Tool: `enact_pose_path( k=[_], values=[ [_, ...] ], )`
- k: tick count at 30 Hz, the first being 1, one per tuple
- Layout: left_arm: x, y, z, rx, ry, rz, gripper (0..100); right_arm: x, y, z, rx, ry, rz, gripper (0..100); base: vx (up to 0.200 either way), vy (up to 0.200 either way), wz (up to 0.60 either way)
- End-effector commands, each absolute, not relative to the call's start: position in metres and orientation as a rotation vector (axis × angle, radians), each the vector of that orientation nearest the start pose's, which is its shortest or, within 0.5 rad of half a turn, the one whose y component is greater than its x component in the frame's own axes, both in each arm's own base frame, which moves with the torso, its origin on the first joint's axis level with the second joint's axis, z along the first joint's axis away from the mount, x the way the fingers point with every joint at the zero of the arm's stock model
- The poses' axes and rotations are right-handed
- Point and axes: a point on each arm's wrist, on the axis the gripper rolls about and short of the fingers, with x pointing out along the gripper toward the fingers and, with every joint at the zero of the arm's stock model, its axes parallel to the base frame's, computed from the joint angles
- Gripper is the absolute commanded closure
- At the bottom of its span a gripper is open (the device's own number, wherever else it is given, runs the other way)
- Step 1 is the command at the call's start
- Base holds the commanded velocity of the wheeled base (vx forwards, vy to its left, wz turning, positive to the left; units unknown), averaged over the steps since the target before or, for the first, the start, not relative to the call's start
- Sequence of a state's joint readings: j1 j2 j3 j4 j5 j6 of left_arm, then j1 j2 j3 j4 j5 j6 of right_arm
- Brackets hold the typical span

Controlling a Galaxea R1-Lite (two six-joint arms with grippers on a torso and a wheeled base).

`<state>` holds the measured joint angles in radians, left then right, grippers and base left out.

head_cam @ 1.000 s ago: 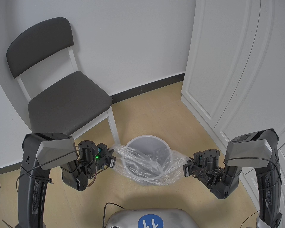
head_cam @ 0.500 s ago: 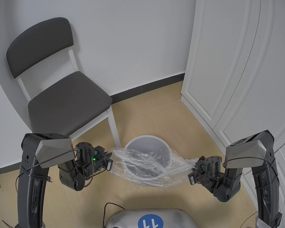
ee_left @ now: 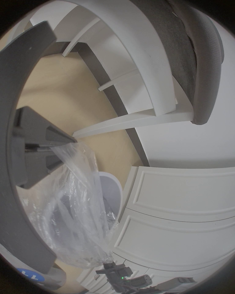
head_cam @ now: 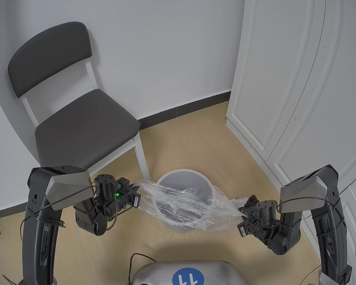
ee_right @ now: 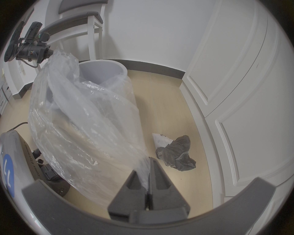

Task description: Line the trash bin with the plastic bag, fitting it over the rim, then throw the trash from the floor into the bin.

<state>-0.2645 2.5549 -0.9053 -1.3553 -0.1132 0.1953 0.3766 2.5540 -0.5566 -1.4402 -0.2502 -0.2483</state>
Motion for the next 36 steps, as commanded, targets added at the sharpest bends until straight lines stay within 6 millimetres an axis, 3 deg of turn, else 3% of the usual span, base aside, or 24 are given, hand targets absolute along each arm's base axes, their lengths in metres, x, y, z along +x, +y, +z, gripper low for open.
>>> enact_pose_path(
  k=[1,10,20,21,26,36],
  values=[
    [0.395,-0.118,-0.042,0.196,0.245,-0.414,100,0.311,0.117,-0.08,-0.416,0.52,0.191,100,0.0,0.0,0.0],
    [0.391,-0.109,-0.058,0.199,0.309,-0.411,100,0.305,0.125,-0.073,-0.402,0.442,0.211,100,0.0,0.0,0.0],
    [0.369,-0.105,-0.036,0.226,0.301,-0.492,100,0.302,0.124,-0.071,-0.414,0.439,0.222,100,0.0,0.0,0.0],
    [0.369,-0.105,-0.035,0.226,0.301,-0.494,100,0.301,0.124,-0.071,-0.415,0.44,0.224,0,0.0,0.0,0.0],
    [0.37,-0.106,-0.037,0.228,0.288,-0.498,100,0.303,0.116,-0.068,-0.363,0.437,0.315,0,0.0,0.0,0.0],
    [0.373,-0.106,-0.039,0.227,0.289,-0.49,100,0.298,0.059,-0.047,-0.182,0.428,0.609,0,0.0,0.0,0.0]
  ],
)
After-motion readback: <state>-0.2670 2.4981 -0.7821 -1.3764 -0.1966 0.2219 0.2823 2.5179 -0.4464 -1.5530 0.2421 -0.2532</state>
